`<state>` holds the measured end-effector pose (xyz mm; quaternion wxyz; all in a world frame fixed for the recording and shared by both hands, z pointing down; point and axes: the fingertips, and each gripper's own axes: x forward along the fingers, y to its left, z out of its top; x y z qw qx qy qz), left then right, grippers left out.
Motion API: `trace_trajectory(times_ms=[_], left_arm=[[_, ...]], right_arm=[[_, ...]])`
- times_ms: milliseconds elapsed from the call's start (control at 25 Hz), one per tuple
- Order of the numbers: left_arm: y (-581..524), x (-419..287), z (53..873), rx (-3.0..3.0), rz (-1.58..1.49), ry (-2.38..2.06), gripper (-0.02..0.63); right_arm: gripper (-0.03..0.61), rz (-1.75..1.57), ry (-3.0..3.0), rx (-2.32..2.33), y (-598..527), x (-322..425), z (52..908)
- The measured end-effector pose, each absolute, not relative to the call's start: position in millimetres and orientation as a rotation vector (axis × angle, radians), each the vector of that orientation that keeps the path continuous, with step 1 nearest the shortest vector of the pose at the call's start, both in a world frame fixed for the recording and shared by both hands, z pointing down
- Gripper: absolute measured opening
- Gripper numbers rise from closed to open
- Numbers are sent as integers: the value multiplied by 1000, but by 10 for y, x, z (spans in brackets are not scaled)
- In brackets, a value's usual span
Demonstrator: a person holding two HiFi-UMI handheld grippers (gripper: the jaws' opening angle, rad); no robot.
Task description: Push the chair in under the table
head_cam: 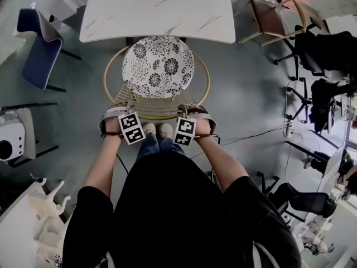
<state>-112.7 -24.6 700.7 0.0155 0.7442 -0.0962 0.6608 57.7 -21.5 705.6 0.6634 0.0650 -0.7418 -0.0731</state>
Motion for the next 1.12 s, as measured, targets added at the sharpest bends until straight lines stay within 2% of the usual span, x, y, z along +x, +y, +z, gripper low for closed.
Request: trace_trajectory(times_ms=[240,480,720,1000,1120], left_arm=[[-248,-1119,7011,2340,2039,-260,161],[-235,-1090,7021,2363,2026,-227,163],[-191,-1055,6904,2410,1886,-263,169],[-111,-1027,6438,2435,1729,-419,171],[-163,-1030,6123,2457,1609,-597,104]], right_arm=[[81,-128,-1665,171,-241,588,7063],[177,-47,-1635,211,-302,642,7037],[193,-125,-1654,232,-262,733,6833],[192,-116,-1780,355,-175,779,6311],[147,-97,-1837,462,-196,745,6040]])
